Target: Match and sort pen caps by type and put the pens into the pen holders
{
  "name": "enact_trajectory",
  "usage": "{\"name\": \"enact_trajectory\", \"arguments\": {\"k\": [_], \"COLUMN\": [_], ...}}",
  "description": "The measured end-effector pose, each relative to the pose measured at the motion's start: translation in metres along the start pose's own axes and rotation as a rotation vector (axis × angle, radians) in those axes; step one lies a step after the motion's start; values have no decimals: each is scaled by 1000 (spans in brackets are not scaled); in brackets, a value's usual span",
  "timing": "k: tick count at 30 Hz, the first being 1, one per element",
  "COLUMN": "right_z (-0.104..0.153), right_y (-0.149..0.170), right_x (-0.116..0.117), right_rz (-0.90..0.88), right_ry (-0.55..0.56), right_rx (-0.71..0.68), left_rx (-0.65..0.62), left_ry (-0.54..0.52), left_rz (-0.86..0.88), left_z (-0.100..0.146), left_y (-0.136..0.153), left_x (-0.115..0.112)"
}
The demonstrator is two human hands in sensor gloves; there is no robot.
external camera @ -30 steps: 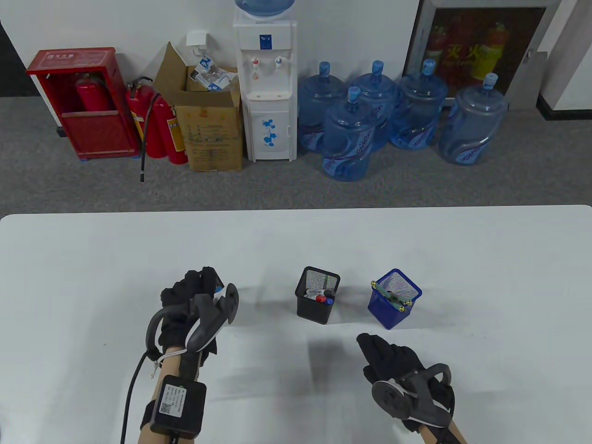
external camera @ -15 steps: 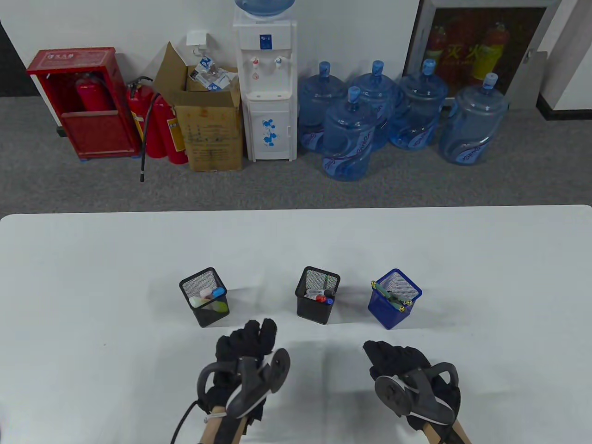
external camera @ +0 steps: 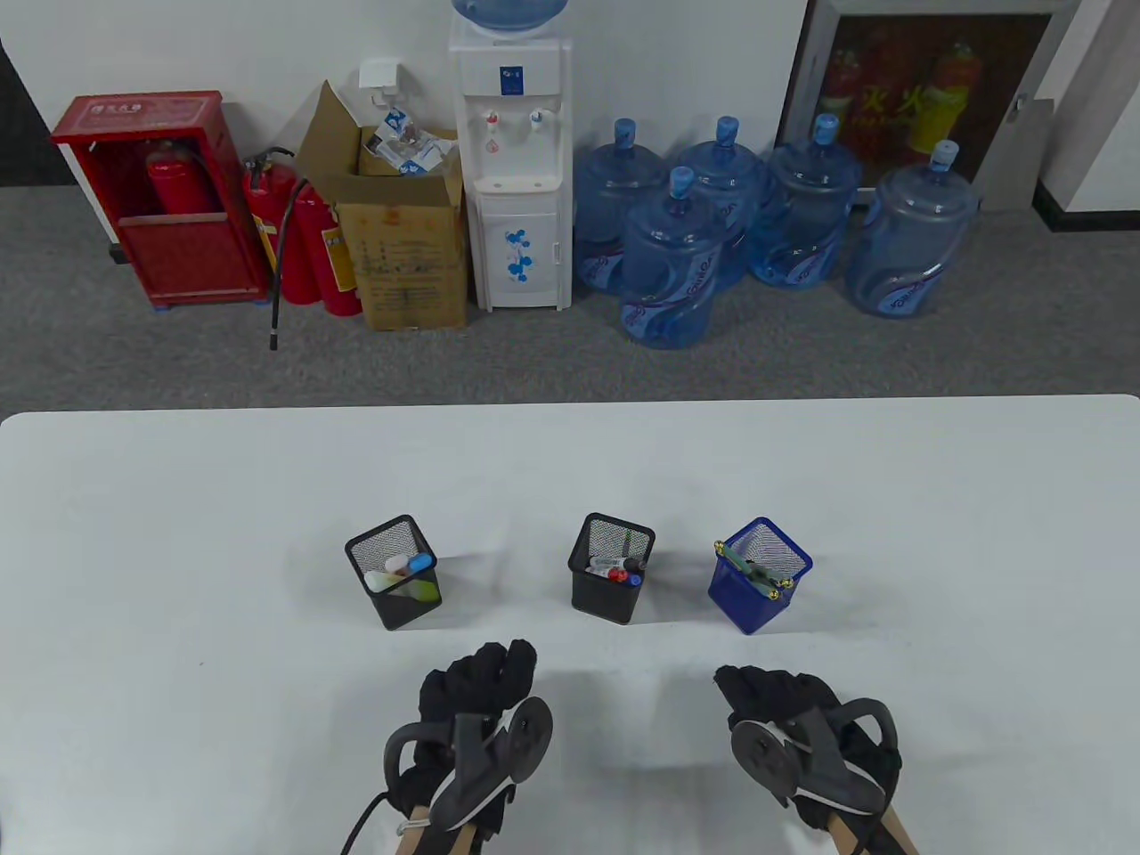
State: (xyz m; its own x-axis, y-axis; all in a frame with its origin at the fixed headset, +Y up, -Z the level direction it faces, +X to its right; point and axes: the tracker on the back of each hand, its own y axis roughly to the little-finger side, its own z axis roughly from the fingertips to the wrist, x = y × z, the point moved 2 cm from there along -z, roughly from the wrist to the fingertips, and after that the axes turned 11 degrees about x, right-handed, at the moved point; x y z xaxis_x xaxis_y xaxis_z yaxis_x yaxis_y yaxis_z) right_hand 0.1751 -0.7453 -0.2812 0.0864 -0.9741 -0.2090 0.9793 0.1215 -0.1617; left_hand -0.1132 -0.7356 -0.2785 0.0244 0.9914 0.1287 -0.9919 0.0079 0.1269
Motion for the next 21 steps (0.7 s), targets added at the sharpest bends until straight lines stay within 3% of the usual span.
{"name": "enact_trajectory", "arguments": {"k": [21], "right_z": [0], "right_y": [-1], "right_x": [1], "right_rz": [10], "right_ry": [-5], "right_rx": [-12], "left_rx": [-23], "left_ry": [46], "left_rz": [-34], "left_z": [4], "left_y": [-1], "left_x": [-7]}}
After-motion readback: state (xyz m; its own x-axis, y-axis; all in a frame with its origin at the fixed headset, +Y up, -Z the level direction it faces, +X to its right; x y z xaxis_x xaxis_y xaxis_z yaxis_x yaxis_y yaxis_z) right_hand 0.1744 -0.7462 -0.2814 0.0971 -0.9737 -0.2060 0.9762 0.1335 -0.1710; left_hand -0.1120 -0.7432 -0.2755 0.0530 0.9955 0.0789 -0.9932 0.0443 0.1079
